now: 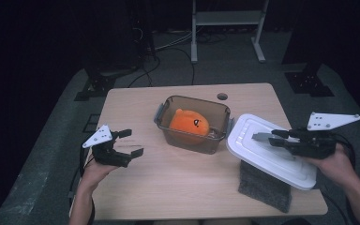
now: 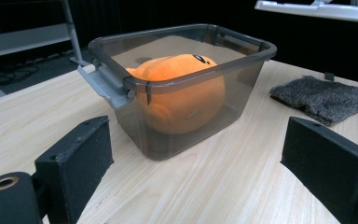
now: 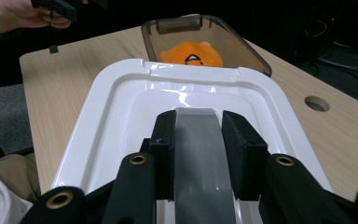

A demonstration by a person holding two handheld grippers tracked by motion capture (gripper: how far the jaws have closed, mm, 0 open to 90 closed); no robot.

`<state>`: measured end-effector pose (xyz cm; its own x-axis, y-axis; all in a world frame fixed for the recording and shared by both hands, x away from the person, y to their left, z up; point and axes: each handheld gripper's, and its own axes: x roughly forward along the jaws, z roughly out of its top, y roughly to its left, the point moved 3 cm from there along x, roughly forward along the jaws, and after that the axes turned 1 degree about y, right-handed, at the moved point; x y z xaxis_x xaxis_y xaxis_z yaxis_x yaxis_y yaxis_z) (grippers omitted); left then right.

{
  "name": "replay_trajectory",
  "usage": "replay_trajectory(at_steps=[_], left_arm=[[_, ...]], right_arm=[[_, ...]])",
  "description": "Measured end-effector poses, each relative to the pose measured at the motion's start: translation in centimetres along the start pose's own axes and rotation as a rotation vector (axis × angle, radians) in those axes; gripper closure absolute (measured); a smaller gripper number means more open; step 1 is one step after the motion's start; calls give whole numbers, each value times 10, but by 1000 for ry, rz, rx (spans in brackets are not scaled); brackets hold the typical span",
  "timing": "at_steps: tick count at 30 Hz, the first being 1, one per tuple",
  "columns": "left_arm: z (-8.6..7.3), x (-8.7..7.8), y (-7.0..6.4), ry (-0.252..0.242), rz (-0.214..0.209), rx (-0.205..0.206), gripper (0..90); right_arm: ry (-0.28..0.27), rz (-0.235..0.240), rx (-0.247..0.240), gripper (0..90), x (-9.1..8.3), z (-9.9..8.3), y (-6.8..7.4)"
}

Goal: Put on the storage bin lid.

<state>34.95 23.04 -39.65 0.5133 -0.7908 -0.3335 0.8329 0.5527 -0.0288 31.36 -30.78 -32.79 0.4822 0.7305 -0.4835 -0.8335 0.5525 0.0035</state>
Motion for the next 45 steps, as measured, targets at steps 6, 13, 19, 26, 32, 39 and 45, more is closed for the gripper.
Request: replay_trajectory(at_steps=[6, 13, 19, 26, 32, 39, 45], left_arm=[[0, 1, 0, -3, -3, -3, 78], [0, -1, 1, -7, -2, -7, 78], [0, -1, 1, -5, -1, -7, 78], [0, -2, 0, -2, -2, 0, 78], [-1, 0, 1, 0, -3, -4, 78], [-3, 4, -2, 13, -15, -7, 78], [1, 2, -4, 0, -17, 4, 78]], right_arm=[[-10, 31, -25, 655, 10, 22, 2], [-14, 57, -43, 655, 24, 40, 1], [-7, 72, -59, 656, 38, 53, 0], [-8, 90, -75, 655, 55, 70, -2], [-10, 106, -92, 655, 72, 85, -5], [-22, 125, -108, 655, 90, 100, -8], [-18, 133, -117, 656, 103, 107, -12]])
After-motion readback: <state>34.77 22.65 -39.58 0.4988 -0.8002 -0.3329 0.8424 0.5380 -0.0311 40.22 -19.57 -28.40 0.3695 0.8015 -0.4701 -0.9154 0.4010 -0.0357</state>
